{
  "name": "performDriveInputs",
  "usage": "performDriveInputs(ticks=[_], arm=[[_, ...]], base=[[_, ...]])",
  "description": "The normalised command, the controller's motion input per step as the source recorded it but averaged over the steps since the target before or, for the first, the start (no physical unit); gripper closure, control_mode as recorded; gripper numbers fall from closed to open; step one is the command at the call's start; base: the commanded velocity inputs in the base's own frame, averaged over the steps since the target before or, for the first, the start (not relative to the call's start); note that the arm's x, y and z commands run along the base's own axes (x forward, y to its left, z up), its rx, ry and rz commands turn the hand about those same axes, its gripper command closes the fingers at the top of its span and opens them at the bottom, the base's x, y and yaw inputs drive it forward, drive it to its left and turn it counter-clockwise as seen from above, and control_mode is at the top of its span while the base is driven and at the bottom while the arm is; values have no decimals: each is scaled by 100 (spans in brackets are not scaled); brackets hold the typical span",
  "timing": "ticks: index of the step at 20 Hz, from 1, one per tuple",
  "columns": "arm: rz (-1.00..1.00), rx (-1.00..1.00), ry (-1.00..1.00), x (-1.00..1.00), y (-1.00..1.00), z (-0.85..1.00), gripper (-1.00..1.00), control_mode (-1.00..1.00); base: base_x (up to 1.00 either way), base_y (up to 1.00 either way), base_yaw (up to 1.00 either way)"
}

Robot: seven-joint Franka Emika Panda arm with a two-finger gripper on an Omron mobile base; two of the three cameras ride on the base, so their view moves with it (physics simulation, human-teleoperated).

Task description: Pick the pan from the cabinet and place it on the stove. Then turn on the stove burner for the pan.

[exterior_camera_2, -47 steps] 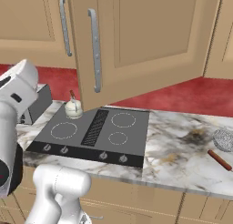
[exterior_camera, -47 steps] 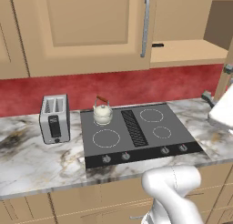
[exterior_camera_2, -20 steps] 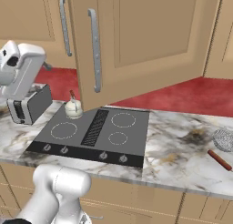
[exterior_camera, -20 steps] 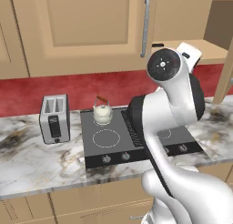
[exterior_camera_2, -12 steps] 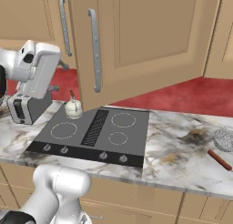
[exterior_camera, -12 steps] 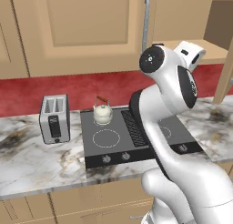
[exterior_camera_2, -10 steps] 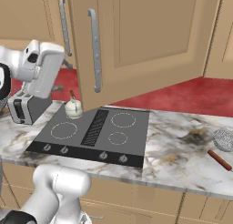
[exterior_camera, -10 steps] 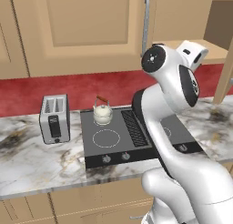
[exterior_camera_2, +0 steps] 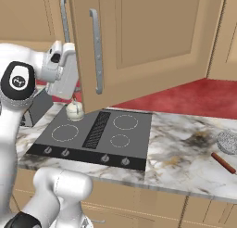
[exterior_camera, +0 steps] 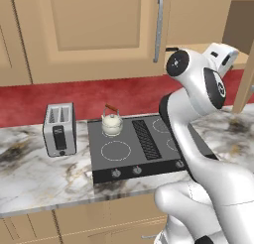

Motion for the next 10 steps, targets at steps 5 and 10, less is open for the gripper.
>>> performDriveInputs(ticks=[5,10], arm=[[-7,-2,5,2,-58,-3,-100,-100],[-9,0,3,-37,-81,-5,-100,-100]], base=[[0,0,0],[0,0,0]])
